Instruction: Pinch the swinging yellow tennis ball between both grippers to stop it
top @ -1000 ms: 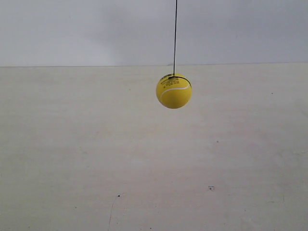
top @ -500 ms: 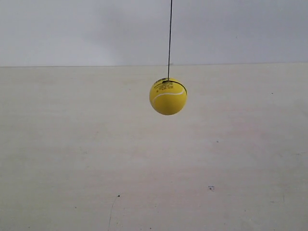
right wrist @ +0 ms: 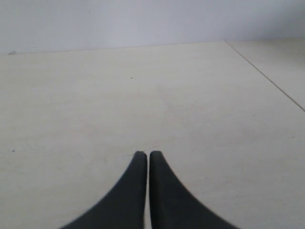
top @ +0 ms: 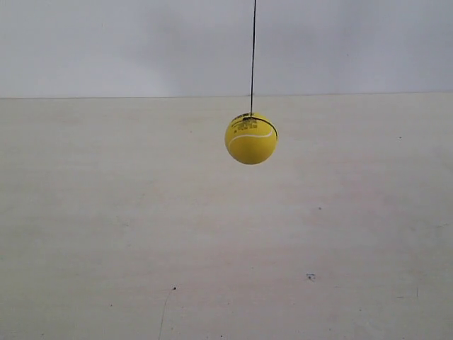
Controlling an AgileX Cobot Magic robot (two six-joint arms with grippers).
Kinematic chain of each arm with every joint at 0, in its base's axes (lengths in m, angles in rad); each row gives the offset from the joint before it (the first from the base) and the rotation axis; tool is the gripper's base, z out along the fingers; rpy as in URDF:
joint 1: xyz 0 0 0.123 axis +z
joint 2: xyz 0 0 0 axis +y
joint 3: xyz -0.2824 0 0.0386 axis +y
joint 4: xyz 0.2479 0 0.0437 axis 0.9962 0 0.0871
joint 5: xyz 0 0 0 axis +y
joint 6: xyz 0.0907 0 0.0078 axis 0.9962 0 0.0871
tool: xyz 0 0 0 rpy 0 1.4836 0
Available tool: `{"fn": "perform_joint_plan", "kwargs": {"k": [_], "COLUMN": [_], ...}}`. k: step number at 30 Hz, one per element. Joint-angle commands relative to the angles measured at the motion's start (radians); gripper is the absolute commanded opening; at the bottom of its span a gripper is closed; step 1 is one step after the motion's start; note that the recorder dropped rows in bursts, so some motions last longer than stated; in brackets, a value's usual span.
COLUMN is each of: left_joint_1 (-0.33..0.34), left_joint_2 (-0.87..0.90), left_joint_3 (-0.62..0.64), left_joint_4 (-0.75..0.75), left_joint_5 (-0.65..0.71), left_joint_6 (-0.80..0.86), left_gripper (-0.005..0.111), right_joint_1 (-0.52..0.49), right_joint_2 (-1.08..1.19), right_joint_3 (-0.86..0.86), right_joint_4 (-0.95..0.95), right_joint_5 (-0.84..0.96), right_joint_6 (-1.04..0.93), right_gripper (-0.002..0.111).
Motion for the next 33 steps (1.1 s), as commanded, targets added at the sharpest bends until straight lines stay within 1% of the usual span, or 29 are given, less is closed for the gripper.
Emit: {"fn": "perform_joint_plan", "kwargs": {"k": [1,2,6,8,33], "left_joint_1": [0.002,0.002,0.002,0.002,0.002], "left_joint_2": [-0.001,-0.001,-0.001,-0.001,-0.001], "left_joint_3": [0.004,0.004,0.004,0.004,0.004], "left_joint_4": [0.005,0.005,0.005,0.005,0.005], "left_joint_5": [-0.009,-0.009,-0.009,-0.009,-0.009], "left_joint_6": [-0.011,-0.011,-0.011,-0.011,-0.011], "left_gripper": [0.005,0.005,0.005,0.005,0.005], "right_joint_1": [0.003,0.013,0.147,0.174,0.171], "right_joint_2": [0.000,0.000,0.000,0.000,0.000], "right_joint_3": [0.000,0.000,0.000,0.000,0.000], "right_joint_4": [-0.005,-0.005,-0.005,-0.005,-0.005], "right_joint_5": [-0.005,-0.005,-0.005,-0.005,-0.005], "right_joint_6": [0.003,0.003,0.003,0.003,0.003], "right_gripper": [0.000,0.000,0.000,0.000,0.000]}}
